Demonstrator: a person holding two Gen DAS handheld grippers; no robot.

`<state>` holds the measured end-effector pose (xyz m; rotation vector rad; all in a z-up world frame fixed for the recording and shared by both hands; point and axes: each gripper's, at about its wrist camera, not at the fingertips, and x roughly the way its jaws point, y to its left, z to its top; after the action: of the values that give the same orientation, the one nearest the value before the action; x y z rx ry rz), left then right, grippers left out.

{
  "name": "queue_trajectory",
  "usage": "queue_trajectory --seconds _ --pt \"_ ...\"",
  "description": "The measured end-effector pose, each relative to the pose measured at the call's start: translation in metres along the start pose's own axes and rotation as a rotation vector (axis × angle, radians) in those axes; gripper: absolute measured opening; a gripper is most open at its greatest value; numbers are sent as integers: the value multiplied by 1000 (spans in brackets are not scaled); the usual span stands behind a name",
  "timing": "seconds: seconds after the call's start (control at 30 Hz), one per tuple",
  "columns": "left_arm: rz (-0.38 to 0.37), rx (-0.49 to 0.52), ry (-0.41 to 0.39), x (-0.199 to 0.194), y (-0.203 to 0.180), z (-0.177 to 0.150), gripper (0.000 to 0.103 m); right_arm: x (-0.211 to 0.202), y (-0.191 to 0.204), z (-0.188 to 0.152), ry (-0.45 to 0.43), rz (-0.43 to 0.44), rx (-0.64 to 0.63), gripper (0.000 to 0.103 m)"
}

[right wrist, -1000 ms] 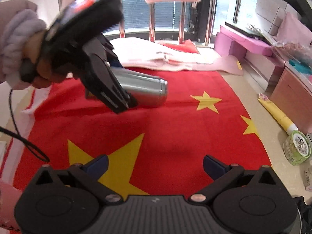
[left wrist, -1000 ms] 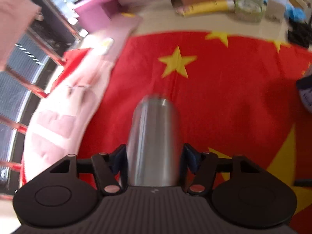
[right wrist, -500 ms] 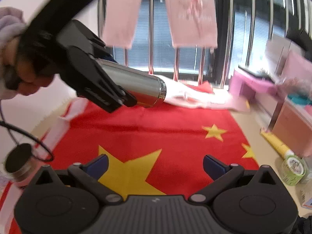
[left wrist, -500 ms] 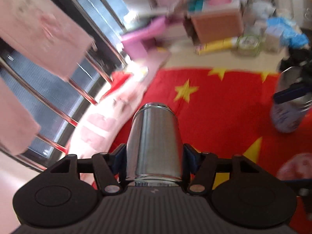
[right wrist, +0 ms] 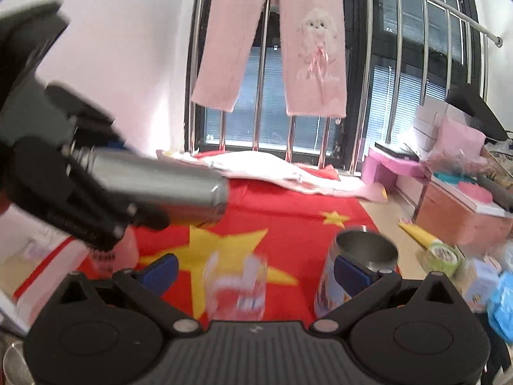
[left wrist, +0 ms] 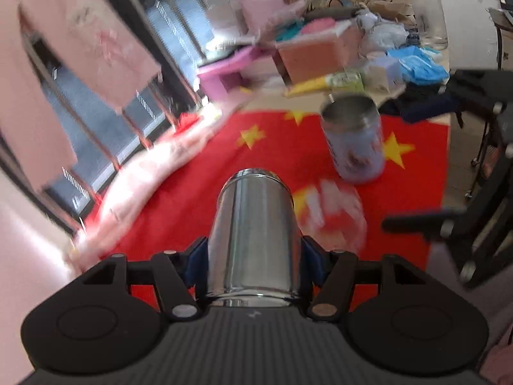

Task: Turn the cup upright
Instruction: 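Lift the silver tumbler with the left tool toward the right tool, then grasp the silver tumbler with the right tool while the left tool releases it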

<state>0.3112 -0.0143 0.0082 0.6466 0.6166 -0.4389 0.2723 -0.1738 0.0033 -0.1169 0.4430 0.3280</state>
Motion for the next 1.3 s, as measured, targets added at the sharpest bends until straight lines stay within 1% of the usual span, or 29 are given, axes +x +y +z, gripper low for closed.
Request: queue_trajectory --seconds 0.13,0.2,0.27,0.3,0.33,0.4,0.47,0.53,0.6,0.7,0.8,0.9,0.97,1.07,1.13,1.2,1.3 --pt "-48 -102 33 19 -15 -50 63 -12 11 -18 44 -8 -4 103" --pt "-74 -134 46 34 -27 -71 63 -14 17 -23 66 -16 -12 103" --pt "-71 -138 68 45 -37 -86 64 -15 23 -26 78 -21 -20 103" --pt "-61 -141 64 47 -40 -92 64 -17 25 -27 81 -22 -28 103" --pt "-53 -138 68 47 -42 -95 64 -18 27 -26 83 -23 -34 103" --pt "-60 -160 64 44 -39 -98 66 -18 31 -27 85 -25 -43 103" --pt "-67 -182 43 34 -35 -98 72 -17 34 -26 88 -25 -45 103" --pt "-52 -196 13 17 -29 -97 91 -17 36 -24 88 -20 -50 103" --pt "-32 -216 -12 -5 -20 -102 95 -17 39 -23 85 -14 -61 103" --pt "1 -275 -8 -33 -7 -108 102 -14 43 -23 90 -7 -75 103" --pt "47 -322 -2 -59 6 -123 103 -10 51 -24 100 12 -101 103" --pt "104 -347 24 -77 9 -136 103 -4 63 -26 110 36 -151 103" --pt "113 -374 32 -83 11 -144 103 0 73 -27 117 53 -190 103" --pt "94 -420 42 -88 10 -156 103 6 88 -29 128 85 -282 103" --pt "67 -438 52 -87 8 -161 103 11 99 -31 134 102 -385 103" --pt "30 -448 62 -84 6 -166 103 16 110 -35 133 129 -517 103" --pt "-9 -440 81 -80 3 -168 103 28 123 -38 142 182 -772 103"
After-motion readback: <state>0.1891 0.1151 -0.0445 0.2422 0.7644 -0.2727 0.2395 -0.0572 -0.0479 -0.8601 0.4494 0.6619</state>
